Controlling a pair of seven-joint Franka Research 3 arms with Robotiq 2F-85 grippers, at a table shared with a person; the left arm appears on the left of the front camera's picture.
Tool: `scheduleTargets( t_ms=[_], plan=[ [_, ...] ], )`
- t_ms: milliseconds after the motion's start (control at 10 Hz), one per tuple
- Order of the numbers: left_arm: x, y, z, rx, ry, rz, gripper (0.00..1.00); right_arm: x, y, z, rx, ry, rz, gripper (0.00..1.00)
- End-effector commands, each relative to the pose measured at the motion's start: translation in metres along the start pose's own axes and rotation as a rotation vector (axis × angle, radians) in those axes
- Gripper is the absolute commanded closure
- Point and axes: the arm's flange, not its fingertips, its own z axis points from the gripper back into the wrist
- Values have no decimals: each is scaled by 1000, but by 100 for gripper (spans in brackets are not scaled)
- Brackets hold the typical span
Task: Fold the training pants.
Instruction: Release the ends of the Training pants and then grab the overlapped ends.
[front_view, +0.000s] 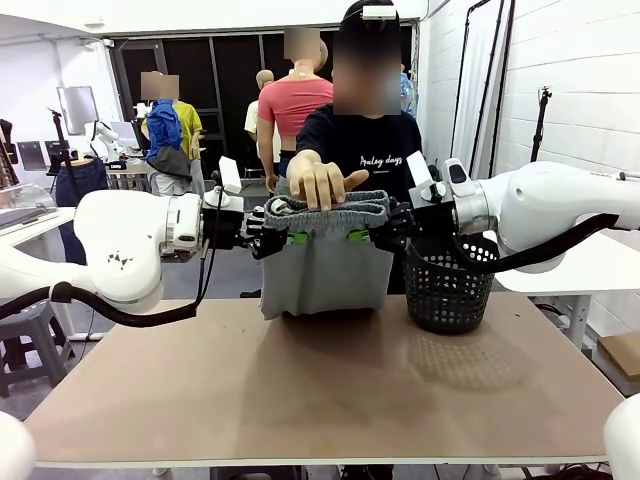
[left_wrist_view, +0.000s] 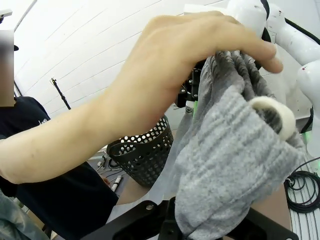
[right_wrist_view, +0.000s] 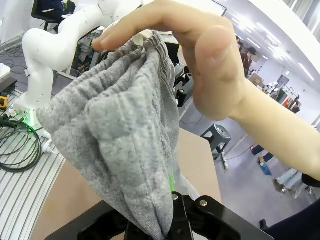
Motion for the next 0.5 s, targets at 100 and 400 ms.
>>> scheduleTargets(
  t_ms=[100,400],
  plan=[
    [1,-1,0,1,-4,-4,100,1,2,-1,5,-5,1,100],
    [1,-1,0,1,-4,-4,100,1,2,-1,5,-5,1,100]
  ],
)
